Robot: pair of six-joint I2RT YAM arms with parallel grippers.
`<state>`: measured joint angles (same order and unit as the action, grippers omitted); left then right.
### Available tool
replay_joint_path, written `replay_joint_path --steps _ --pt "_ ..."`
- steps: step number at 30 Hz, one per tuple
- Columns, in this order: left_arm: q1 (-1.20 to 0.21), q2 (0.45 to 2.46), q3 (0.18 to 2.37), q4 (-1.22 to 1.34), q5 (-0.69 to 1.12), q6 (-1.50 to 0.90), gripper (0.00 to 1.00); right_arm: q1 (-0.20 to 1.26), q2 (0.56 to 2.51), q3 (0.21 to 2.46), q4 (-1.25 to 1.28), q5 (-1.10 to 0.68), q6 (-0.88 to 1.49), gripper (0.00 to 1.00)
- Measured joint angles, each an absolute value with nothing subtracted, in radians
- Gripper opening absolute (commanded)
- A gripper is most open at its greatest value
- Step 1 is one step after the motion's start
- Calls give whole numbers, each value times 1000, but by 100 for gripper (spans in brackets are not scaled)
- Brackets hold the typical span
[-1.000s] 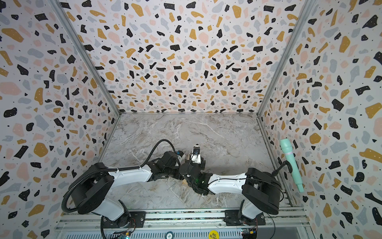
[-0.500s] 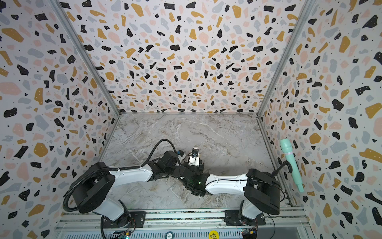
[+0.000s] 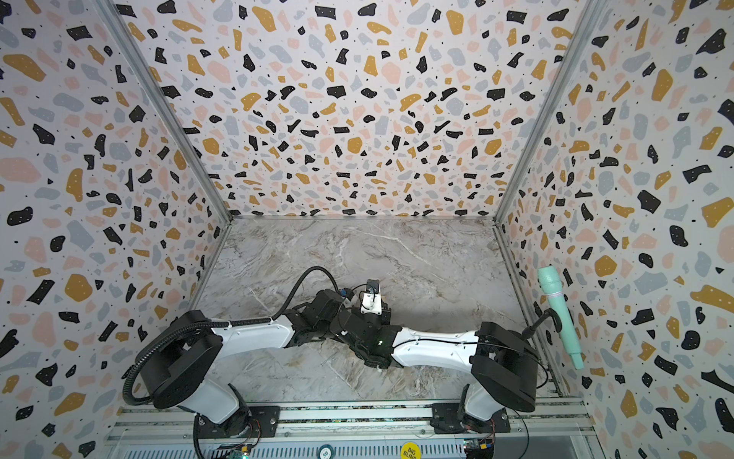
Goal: Use a claw hammer to pull out a nail
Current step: Remove the nail from the mounting plate.
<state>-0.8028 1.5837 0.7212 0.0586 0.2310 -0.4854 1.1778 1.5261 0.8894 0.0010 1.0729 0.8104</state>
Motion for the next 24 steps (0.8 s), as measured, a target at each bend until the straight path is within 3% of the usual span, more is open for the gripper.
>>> replay_joint_path --steps 11,24 --pt "-802 1603 721 99 229 -487 64 1084 1539 998 -144 923 830 0" --pt "-802 1610 722 118 248 -495 47 1038 1545 1037 -191 854 829 0"
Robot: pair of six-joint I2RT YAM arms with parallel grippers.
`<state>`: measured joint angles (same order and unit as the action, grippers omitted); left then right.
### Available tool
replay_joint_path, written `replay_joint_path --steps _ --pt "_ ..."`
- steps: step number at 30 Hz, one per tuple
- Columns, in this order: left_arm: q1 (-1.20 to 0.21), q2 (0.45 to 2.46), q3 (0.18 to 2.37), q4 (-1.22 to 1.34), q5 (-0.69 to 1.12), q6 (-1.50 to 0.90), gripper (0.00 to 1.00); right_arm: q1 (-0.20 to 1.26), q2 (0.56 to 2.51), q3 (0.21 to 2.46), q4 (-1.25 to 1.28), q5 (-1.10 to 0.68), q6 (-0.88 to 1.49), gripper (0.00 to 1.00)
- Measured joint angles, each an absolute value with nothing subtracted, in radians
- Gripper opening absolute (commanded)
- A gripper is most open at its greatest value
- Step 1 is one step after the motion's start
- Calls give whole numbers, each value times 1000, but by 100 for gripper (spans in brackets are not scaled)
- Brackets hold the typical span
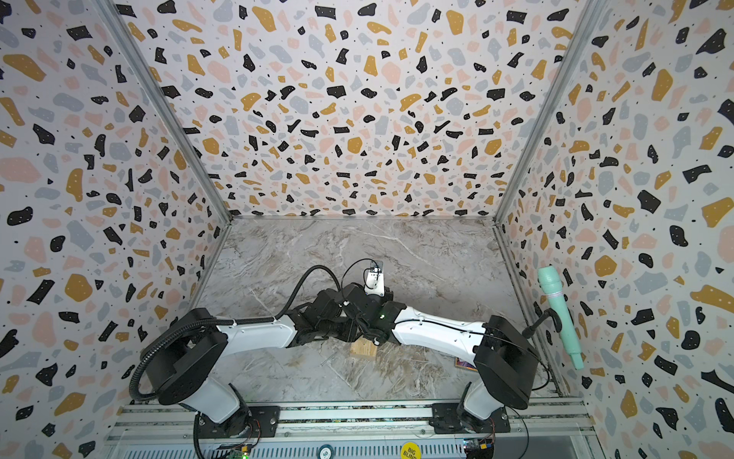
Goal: Use a claw hammer to pull out a nail
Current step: Remove the nail from the mounting plate.
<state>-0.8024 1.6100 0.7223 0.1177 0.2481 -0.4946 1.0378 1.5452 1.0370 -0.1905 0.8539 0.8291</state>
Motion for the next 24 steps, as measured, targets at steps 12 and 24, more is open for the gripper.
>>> replay_joint_path --steps 12,24 --pt "-802 1617 744 89 244 -517 44 1055 1543 1040 -214 859 841 0" --pt "-803 1635 766 91 228 -520 38 1141 1525 1025 -290 956 929 0"
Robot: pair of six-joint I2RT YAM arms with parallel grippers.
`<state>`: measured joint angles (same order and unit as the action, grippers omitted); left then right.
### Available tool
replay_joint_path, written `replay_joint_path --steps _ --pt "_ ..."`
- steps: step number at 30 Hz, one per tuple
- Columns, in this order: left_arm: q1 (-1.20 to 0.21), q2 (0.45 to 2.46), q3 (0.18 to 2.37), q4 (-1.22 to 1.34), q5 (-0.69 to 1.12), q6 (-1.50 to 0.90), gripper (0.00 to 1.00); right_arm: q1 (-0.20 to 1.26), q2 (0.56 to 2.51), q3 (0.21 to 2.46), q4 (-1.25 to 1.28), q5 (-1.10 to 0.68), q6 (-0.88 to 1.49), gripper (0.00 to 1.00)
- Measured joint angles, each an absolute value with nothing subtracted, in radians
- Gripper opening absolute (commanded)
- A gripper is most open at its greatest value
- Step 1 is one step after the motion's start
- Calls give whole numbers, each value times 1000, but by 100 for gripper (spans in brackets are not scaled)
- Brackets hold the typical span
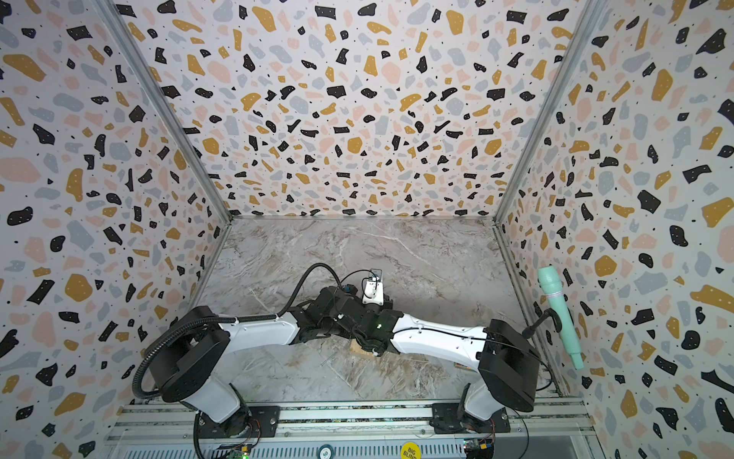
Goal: Use a claw hammer to pull out a nail
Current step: Remove the nail from the mounting plate.
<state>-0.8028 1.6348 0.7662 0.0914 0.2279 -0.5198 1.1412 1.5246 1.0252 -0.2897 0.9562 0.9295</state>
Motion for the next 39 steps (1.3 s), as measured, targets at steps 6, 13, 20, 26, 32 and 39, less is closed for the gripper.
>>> replay_joint_path --steps 6,13,20,26,32,39 --pt "-804 1642 772 102 227 -519 36 1142 1525 1032 -327 968 946 0" --pt "-804 1642 773 101 223 -519 31 1098 1515 1039 -333 892 942 0" --pt "-804 1650 784 102 215 -516 28 1053 1517 1086 -386 807 911 0" --pt "-805 1651 786 102 204 -515 28 1024 1543 1146 -445 743 892 0" --pt "-806 1654 788 107 200 -514 27 991 1545 1166 -471 691 888 0" --pt "-807 1662 793 114 200 -513 27 946 1545 1183 -480 630 857 0"
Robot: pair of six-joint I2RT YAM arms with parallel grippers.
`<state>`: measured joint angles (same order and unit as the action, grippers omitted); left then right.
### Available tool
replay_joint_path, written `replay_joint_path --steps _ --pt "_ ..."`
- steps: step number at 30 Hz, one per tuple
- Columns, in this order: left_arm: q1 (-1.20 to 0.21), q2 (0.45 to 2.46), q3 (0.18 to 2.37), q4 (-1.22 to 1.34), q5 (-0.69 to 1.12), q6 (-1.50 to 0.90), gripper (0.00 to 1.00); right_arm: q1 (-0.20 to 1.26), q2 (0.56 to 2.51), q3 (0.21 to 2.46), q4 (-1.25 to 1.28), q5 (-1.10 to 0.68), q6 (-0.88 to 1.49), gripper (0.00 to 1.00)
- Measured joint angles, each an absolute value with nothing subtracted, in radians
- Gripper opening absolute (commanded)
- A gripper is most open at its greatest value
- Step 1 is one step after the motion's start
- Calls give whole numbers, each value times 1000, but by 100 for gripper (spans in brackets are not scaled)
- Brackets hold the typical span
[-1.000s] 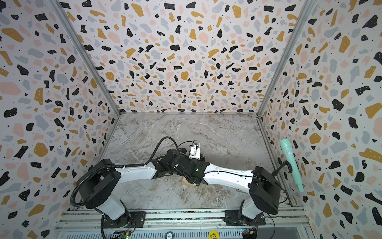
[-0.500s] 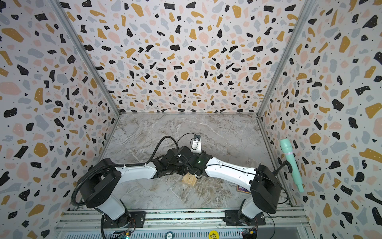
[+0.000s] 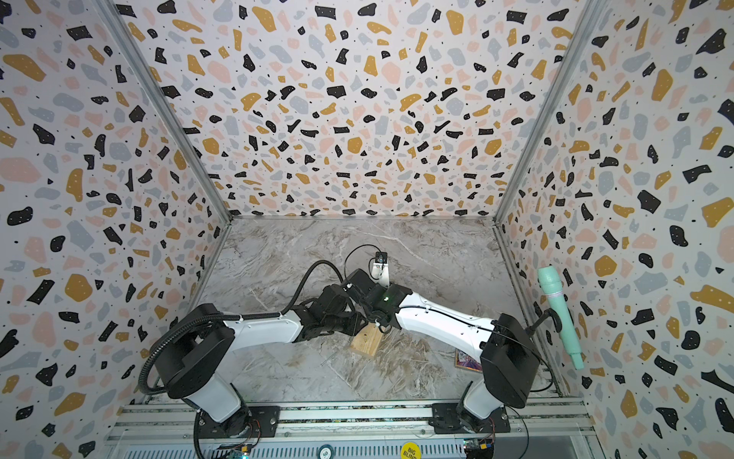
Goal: Use a claw hammer to pull out a nail
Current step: Remove the nail from the mounting plate.
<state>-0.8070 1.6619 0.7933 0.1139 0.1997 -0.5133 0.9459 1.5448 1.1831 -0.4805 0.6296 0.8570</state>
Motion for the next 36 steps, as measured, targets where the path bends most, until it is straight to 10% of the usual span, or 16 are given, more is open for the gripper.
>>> replay_joint_path --steps 36 --pt "-807 1661 794 113 196 -508 25 826 1629 1298 -517 459 756 0"
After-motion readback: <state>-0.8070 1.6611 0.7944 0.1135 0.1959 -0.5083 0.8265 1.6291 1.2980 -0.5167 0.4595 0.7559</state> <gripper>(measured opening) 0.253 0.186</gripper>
